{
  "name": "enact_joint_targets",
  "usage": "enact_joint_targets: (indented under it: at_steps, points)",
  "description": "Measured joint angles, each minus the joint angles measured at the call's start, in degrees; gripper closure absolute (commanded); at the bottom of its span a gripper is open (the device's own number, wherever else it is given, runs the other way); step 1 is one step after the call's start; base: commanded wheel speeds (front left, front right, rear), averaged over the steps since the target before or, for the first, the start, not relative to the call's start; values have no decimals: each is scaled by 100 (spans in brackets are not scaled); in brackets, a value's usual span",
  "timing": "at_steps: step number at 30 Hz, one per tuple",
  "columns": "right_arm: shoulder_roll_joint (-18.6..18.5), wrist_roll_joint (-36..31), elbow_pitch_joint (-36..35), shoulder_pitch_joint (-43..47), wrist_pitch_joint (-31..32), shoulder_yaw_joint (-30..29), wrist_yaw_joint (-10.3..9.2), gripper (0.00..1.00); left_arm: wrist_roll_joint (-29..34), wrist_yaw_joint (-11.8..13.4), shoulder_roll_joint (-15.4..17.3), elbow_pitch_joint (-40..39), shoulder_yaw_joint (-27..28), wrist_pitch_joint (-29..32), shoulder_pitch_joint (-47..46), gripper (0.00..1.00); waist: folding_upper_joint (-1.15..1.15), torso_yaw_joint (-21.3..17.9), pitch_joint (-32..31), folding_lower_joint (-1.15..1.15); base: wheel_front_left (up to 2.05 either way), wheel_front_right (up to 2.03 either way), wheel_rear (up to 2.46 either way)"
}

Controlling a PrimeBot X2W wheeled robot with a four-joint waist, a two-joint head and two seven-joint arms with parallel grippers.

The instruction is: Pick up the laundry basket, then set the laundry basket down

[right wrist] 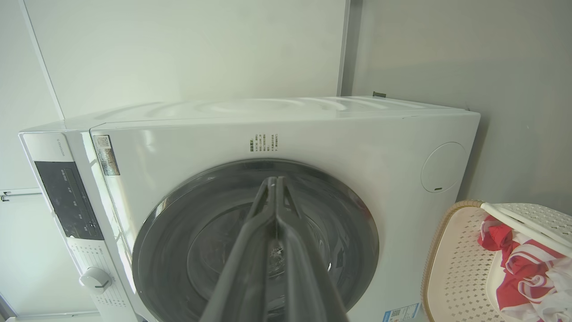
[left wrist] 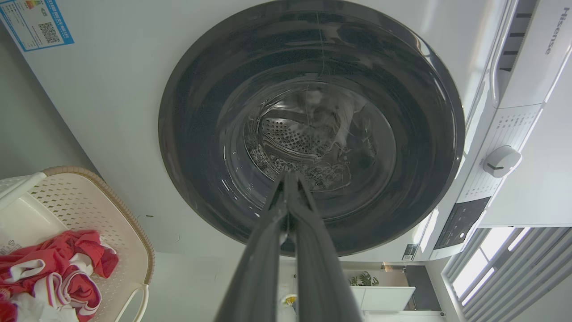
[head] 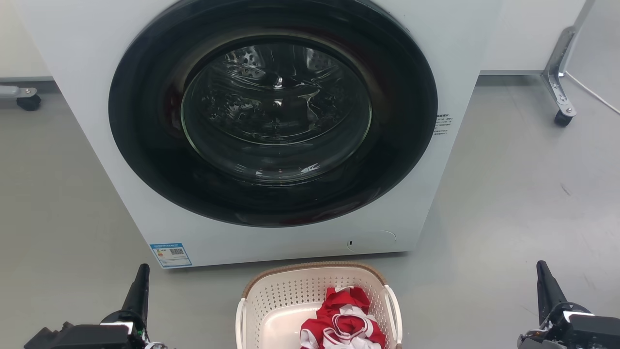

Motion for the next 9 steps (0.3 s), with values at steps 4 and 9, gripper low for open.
enact_joint_targets:
  at_steps: [4, 9]
  points:
    - [0, 0, 0, 0, 0, 0, 0, 100, 0, 0, 0, 0, 0, 0, 0, 100, 0, 0, 0, 0, 0, 0, 0]
    - [0, 0, -1, 0, 0, 0, 1, 100, 0, 0, 0, 0, 0, 0, 0, 100, 0, 0, 0, 0, 0, 0, 0]
